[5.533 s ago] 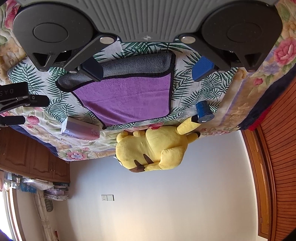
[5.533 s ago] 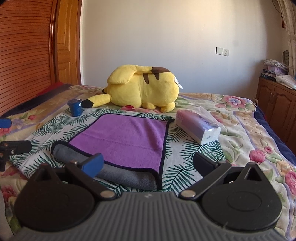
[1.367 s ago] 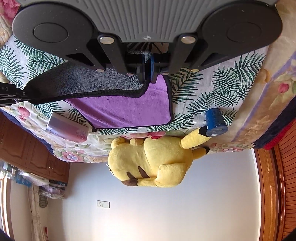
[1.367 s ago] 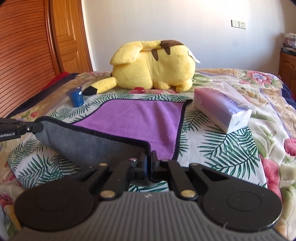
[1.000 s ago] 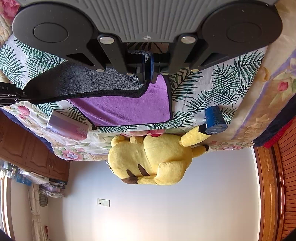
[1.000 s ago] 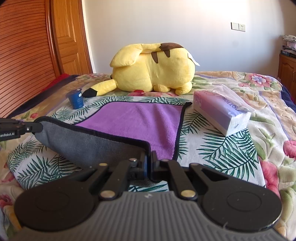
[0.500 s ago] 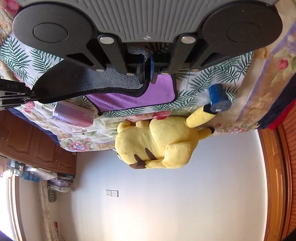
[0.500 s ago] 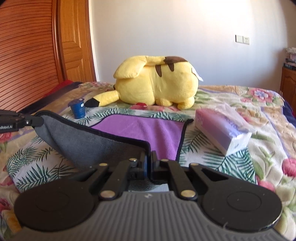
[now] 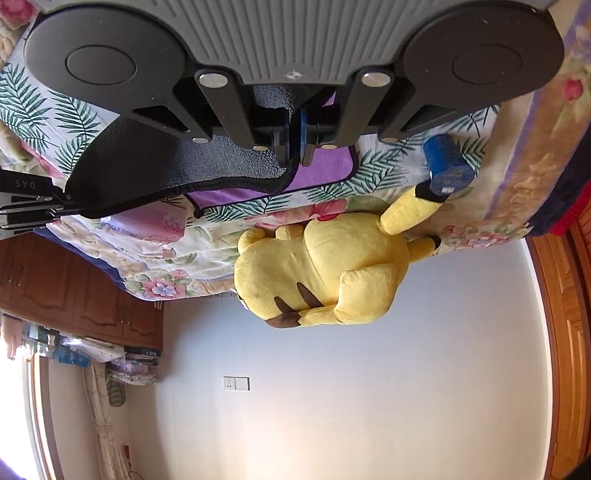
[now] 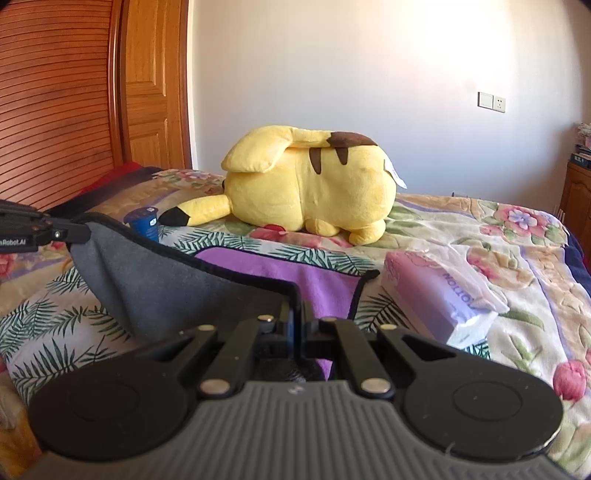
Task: Fold towel
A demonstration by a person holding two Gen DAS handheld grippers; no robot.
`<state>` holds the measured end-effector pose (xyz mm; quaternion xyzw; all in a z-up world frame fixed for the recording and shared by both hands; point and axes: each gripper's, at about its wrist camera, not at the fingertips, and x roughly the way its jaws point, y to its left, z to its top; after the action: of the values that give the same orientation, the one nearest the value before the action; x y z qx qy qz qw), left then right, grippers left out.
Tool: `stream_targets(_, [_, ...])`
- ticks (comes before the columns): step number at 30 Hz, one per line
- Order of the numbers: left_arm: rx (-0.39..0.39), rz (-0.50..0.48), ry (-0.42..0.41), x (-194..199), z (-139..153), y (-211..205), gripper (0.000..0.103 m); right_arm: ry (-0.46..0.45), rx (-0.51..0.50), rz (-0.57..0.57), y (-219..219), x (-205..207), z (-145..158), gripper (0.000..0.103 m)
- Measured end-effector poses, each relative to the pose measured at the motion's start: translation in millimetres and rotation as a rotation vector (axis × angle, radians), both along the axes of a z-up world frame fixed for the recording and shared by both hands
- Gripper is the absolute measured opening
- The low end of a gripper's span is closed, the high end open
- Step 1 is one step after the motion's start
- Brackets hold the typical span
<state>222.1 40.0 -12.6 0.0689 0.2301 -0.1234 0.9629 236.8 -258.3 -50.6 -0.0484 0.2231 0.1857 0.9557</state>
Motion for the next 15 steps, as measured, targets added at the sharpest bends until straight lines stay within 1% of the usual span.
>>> stream_targets(4, [0.017,-0.005,-0.005,10.8,2.7,1.9,0.000,0.003,0.000,0.006,0.0,8.9,2.4,0.004])
stream_targets(10, [0.045,0.000,-0.018,25.6,8.4,5.0,0.000,-0.018,-0.053,0.024,5.7,23.9,9.9,0.004])
stream_targets(15, [0.053,0.005,-0.023,40.4,14.4,4.0,0.000,-0.040,-0.088,0.034,8.7,38.4,18.9,0.004])
